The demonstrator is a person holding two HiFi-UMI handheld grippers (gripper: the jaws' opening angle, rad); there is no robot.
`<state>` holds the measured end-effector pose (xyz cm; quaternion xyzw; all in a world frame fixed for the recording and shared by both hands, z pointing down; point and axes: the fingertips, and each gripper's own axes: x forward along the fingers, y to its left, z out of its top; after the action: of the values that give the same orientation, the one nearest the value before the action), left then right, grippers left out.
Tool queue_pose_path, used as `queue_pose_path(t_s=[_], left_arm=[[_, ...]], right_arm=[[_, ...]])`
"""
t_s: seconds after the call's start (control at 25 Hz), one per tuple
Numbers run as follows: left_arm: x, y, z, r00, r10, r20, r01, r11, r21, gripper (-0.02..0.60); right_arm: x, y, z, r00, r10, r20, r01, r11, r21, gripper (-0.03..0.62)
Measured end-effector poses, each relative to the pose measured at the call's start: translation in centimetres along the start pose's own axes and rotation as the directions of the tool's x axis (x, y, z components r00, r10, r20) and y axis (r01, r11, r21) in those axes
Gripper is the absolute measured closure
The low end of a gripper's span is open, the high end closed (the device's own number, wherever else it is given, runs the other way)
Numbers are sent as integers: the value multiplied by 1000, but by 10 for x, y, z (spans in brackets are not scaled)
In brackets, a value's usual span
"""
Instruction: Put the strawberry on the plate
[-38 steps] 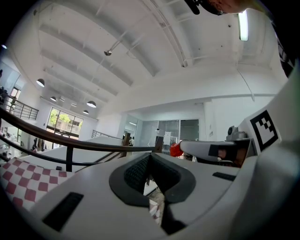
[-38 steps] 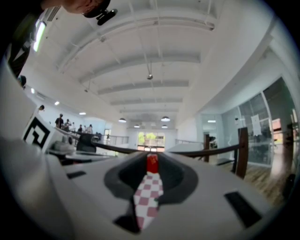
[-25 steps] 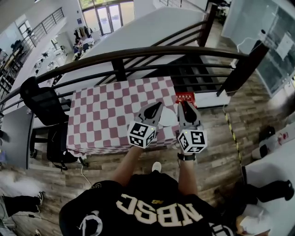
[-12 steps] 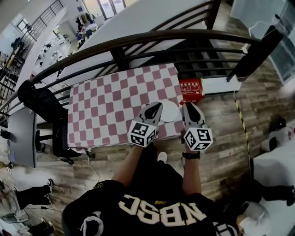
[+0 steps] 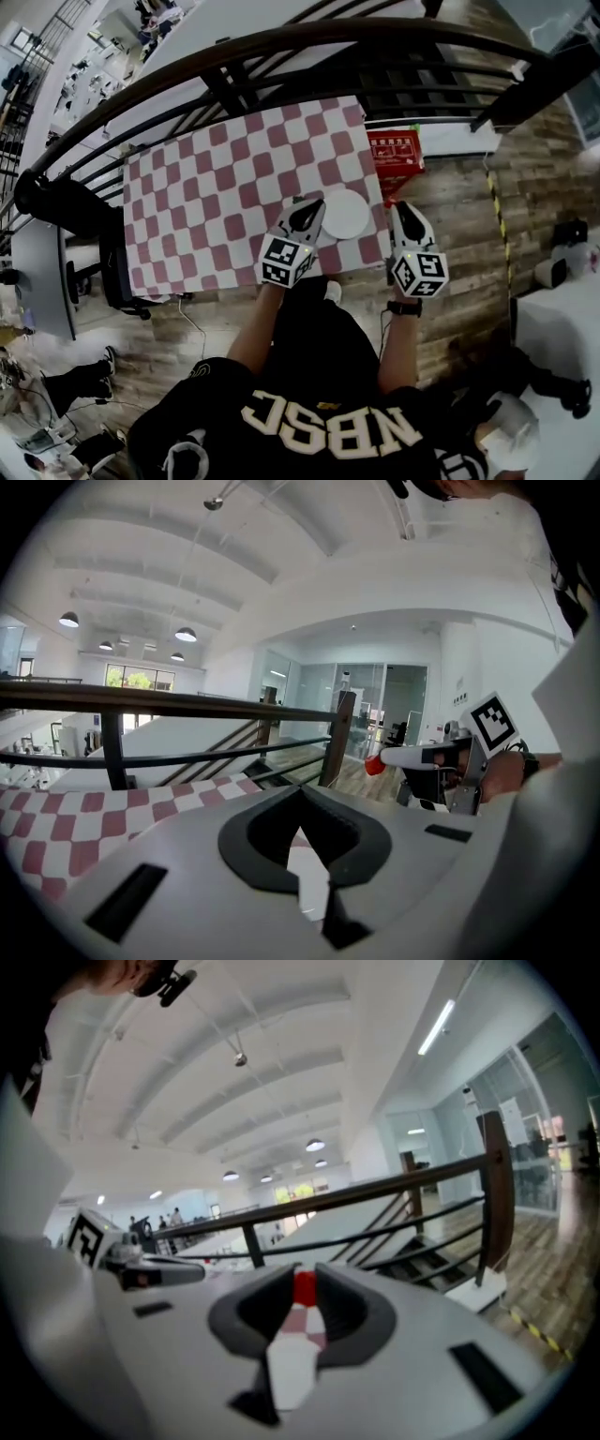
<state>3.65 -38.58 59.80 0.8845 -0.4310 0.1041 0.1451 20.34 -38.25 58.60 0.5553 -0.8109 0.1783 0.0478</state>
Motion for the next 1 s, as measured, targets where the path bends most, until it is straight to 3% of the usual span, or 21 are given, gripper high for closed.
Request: queue_pose_path(t_s=[0.2, 0.4, 0.56, 1.0], left_arm=[[15, 15, -46, 995, -4, -102, 0, 999, -40, 566], [23, 20, -98, 977, -12, -212, 27, 998, 65, 566], [22, 22, -132, 961, -26, -276, 33, 999, 23, 566], [29, 42, -158, 949, -34, -314, 17, 998, -58, 566]], right_arm=[[33, 5, -46, 995, 7, -102, -4, 999, 32, 514], [58, 24, -100, 973, 51, -227, -43, 998, 39, 514], [70, 34, -139, 943, 74, -324, -68, 997, 30, 514], [94, 46, -200, 883, 91, -461, -99, 995, 6, 514]])
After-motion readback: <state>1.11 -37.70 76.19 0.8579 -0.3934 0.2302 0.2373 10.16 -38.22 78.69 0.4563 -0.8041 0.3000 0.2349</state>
